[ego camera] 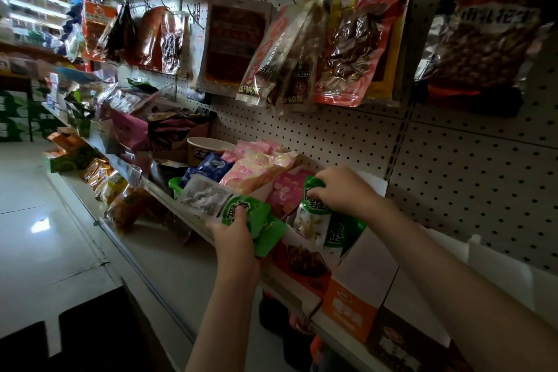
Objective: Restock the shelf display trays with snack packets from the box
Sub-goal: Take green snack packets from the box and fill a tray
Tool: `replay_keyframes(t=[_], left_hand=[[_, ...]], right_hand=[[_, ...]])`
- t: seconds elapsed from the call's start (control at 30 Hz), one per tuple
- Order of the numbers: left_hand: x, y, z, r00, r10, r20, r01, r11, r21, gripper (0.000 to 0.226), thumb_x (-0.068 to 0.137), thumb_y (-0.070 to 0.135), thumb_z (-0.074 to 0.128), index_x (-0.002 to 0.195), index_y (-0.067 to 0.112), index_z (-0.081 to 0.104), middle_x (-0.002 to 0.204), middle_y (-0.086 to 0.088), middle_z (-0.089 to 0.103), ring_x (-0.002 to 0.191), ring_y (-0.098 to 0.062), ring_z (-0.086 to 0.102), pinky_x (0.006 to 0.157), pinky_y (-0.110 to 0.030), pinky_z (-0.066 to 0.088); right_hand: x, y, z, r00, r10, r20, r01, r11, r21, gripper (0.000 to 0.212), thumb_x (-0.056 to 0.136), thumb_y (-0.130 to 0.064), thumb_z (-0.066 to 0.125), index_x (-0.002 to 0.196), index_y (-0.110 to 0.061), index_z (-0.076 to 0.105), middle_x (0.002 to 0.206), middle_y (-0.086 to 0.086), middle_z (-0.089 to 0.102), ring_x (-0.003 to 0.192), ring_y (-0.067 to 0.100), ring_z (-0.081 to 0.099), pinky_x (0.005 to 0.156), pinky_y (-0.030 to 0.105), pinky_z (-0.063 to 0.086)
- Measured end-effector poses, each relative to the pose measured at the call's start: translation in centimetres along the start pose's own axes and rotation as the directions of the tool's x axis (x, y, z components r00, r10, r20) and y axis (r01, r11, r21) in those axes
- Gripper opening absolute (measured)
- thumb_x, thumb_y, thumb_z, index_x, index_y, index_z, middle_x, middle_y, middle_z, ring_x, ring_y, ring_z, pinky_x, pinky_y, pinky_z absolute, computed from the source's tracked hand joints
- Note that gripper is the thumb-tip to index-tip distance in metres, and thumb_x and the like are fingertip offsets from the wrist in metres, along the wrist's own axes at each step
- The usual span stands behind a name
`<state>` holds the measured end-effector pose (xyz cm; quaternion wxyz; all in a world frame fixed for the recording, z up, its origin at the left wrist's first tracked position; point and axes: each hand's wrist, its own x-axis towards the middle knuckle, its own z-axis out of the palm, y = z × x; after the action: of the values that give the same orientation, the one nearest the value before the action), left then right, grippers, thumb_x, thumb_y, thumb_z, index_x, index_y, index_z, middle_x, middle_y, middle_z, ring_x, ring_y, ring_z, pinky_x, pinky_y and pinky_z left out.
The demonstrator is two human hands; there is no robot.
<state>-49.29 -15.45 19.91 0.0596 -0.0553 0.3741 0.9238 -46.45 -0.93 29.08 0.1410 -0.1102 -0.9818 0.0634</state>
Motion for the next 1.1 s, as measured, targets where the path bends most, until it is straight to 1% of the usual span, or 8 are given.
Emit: replay_keyframes(t=[0.23,0.37,0.47,0.57,0.77,0.93,1.03,1.1], left_hand=[[0.1,-0.4,-0.2,0.999,-0.006,0.052,-0.001,0.991,0.133,0.069,0.094,0.026,0.06,0.15,0.027,0.02,0.143,-0.017,0.045,0.118,-0.038,0.056,0.093,-0.059,0.049],[-0.4,-0.3,-0.2,0.991,-0.017,0.133,-0.006,0.986,0.166,0.068,0.094,0.024,0.061,0.15,0.027,0.023,0.134,-0.015,0.053,0.109,-0.034,0.062,0.086,-0.054,0.055],[-0.1,-0.3,-0.4,0.977,-0.071,0.2,0.037,0.985,0.171,0.07,0.092,0.022,0.064,0.149,0.029,0.025,0.132,-0.016,0.055,0.102,-0.034,0.066,0.078,-0.053,0.058],[-0.4,0.2,-0.4,0.937,-0.12,0.329,0.037,0.968,0.248,0.057,0.092,0.014,0.062,0.143,0.025,0.037,0.124,-0.015,0.061,0.103,-0.034,0.066,0.081,-0.051,0.057],[-0.7,0.6,-0.3,0.893,-0.208,0.399,0.039,0.919,0.392,0.047,0.093,-0.002,0.051,0.135,0.018,0.043,0.119,-0.018,0.06,0.105,-0.033,0.063,0.082,-0.046,0.055],[-0.9,1.5,-0.5,0.855,-0.152,0.497,-0.012,0.95,0.311,0.032,0.093,0.006,0.051,0.123,0.018,0.056,0.1,-0.011,0.069,0.083,-0.023,0.071,0.06,-0.033,0.055],[-1.6,2.0,0.1,0.814,-0.163,0.557,0.035,0.972,0.233,0.029,0.096,0.021,0.048,0.12,0.014,0.06,0.096,-0.012,0.071,0.079,-0.024,0.07,0.063,-0.034,0.054],[-1.9,2.0,0.2,0.808,-0.221,0.546,0.098,0.965,0.245,0.034,0.098,0.037,0.045,0.114,0.014,0.064,0.086,-0.009,0.072,0.072,-0.023,0.07,0.062,-0.032,0.055]], right_hand=[[0.9,-0.1,4.4,0.997,0.003,0.082,0.006,0.994,-0.105,0.024,0.096,-0.034,0.053,0.082,-0.014,0.053,0.083,0.001,0.057,0.081,0.02,0.055,0.078,0.036,0.048],[0.6,0.1,3.9,0.998,-0.051,-0.034,0.047,0.992,-0.12,0.039,0.089,-0.043,0.059,0.12,-0.021,0.051,0.113,-0.003,0.05,0.117,0.018,0.043,0.106,0.041,0.03],[-0.7,-0.5,2.5,0.949,-0.294,-0.11,0.307,0.943,0.127,0.071,0.087,-0.029,0.062,0.145,-0.039,0.023,0.149,-0.005,0.026,0.139,0.02,0.02,0.114,0.048,0.021],[-2.8,-1.7,1.5,0.82,-0.56,0.12,0.568,0.821,-0.056,0.094,0.084,-0.011,0.056,0.143,-0.056,-0.001,0.157,-0.021,-0.006,0.144,0.01,-0.007,0.115,0.044,0.0],[-4.1,-2.8,1.7,0.772,-0.512,0.377,0.569,0.821,-0.05,0.093,0.081,-0.012,0.058,0.149,-0.044,0.004,0.159,-0.014,-0.014,0.141,0.005,-0.025,0.113,0.039,-0.012],[-4.0,-2.8,1.4,0.827,-0.537,0.168,0.547,0.837,-0.018,0.079,0.083,-0.006,0.056,0.148,-0.038,0.022,0.158,-0.013,0.012,0.145,0.006,-0.004,0.115,0.039,-0.003],[-3.7,-2.3,0.7,0.829,-0.555,-0.069,0.558,0.829,0.04,0.059,0.085,-0.004,0.055,0.14,-0.026,0.046,0.146,-0.005,0.044,0.138,0.017,0.031,0.113,0.047,0.024],[-3.8,-2.0,0.0,0.849,-0.489,-0.2,0.52,0.842,0.146,0.051,0.086,0.003,0.054,0.132,-0.021,0.056,0.129,0.001,0.059,0.116,0.016,0.053,0.098,0.035,0.044]])
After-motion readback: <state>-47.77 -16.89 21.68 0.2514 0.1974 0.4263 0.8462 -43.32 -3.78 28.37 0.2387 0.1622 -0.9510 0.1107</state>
